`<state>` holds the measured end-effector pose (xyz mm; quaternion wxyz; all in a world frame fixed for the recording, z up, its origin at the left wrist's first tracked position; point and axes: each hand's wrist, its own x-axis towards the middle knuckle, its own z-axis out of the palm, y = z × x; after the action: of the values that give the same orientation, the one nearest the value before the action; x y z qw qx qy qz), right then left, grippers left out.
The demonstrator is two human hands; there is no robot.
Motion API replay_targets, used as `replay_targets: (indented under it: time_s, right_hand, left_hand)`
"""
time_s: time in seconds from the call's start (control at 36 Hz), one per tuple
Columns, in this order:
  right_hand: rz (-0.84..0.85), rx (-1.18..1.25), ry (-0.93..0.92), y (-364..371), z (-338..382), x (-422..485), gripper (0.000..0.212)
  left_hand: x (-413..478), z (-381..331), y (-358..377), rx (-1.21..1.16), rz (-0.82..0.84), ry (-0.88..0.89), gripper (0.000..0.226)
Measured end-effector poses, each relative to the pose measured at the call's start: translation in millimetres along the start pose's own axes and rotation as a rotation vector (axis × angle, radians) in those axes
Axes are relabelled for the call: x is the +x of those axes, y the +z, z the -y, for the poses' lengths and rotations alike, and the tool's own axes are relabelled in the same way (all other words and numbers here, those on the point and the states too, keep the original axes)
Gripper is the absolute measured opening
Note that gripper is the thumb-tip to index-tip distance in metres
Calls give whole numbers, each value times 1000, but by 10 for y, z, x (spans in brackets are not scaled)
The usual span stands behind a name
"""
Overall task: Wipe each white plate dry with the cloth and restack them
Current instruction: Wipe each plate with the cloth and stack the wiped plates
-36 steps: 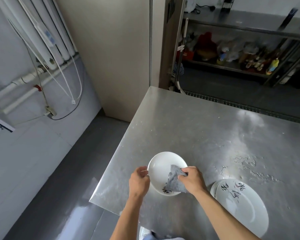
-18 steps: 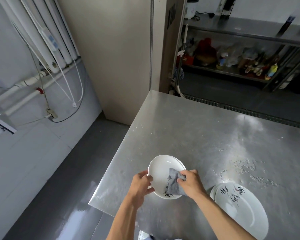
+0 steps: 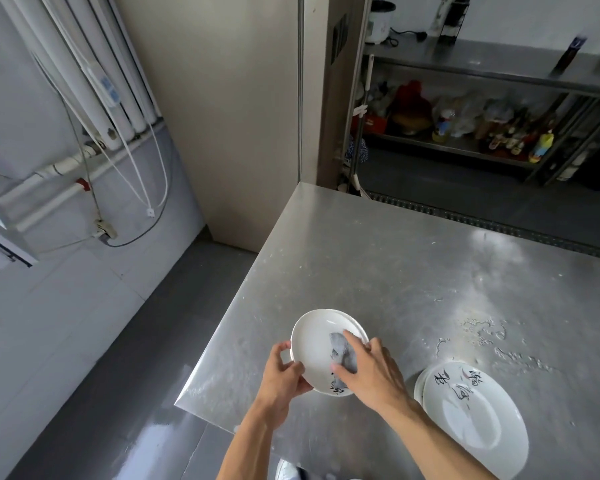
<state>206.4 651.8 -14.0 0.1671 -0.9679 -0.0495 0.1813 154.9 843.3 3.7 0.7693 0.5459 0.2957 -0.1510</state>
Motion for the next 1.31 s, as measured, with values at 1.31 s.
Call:
replay_targets:
  time_s: [1.31]
  right_hand:
    - [-201, 99, -679, -597, 683, -260, 15]
  left_hand:
    - [-485, -86, 179, -181, -59, 325, 32]
